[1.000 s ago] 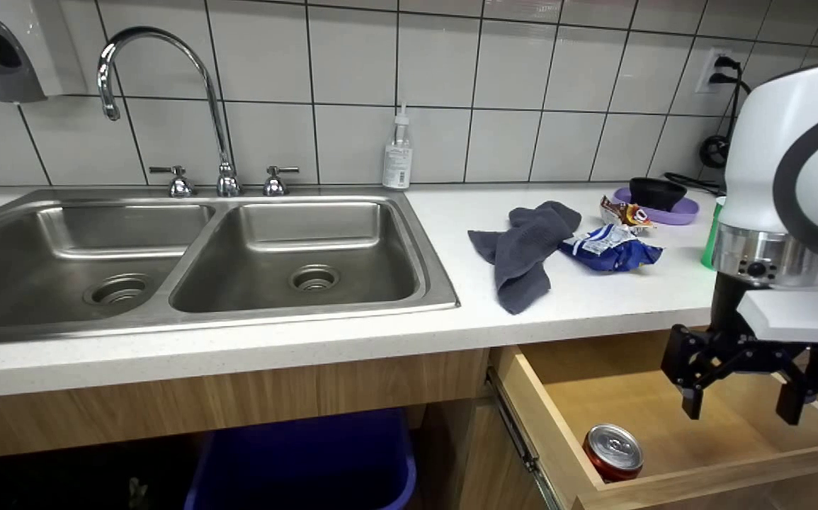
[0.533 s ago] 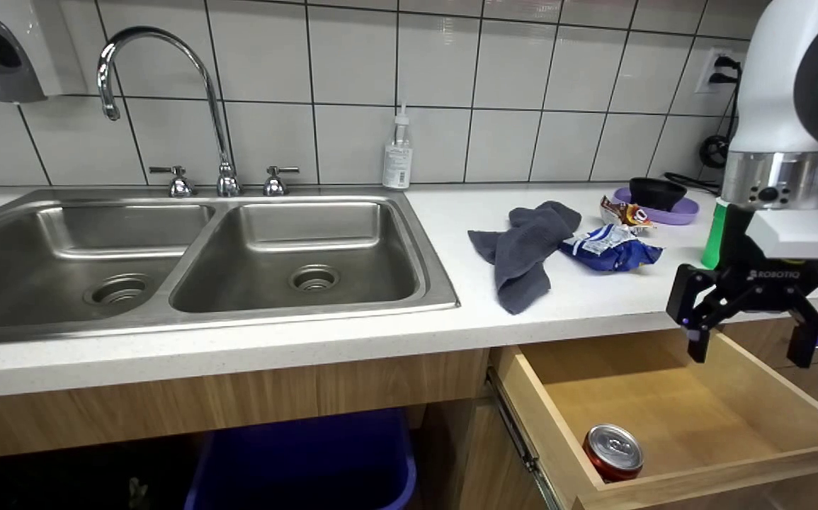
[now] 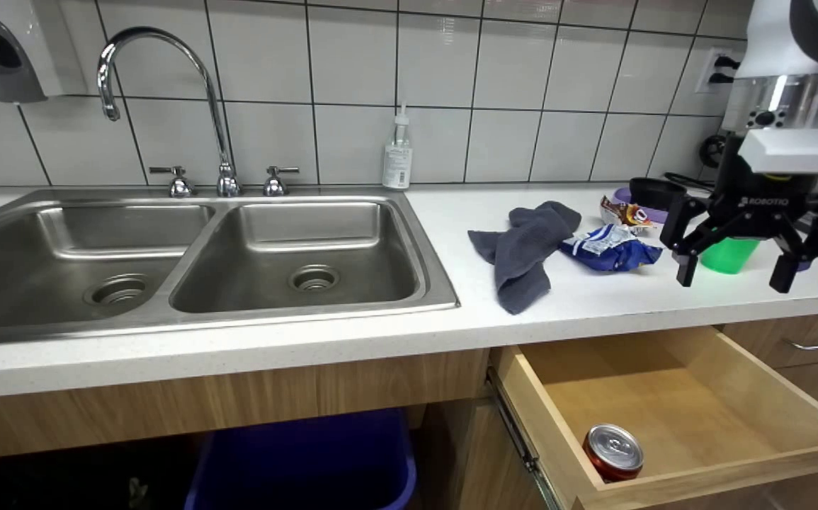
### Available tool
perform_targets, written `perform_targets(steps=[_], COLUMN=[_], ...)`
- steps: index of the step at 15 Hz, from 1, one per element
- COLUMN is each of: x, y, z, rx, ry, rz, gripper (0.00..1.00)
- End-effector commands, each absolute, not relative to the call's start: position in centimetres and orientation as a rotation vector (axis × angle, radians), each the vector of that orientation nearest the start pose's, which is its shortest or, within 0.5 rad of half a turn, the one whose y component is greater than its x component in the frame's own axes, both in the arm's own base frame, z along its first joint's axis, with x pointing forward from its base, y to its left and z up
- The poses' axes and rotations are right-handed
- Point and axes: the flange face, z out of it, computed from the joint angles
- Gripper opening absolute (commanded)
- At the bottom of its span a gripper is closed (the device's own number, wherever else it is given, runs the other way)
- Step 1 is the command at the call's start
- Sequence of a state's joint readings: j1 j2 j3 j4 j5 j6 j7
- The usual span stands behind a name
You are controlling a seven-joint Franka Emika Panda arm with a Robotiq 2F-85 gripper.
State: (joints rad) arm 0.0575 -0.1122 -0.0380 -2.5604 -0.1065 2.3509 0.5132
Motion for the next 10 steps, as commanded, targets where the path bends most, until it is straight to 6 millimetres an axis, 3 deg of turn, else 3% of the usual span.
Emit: perform_targets(steps=[1, 5, 10], x=[45.8, 48.6, 51.9], y=[-0.6, -1.6, -1.8], z=[32.0, 33.3, 33.1], rx=[-3.163, -3.152, -3.147], ry=[0.644, 0.654, 0.661], rz=[0.095, 0.035, 0.006], gripper=[1.00, 1.00, 1.00])
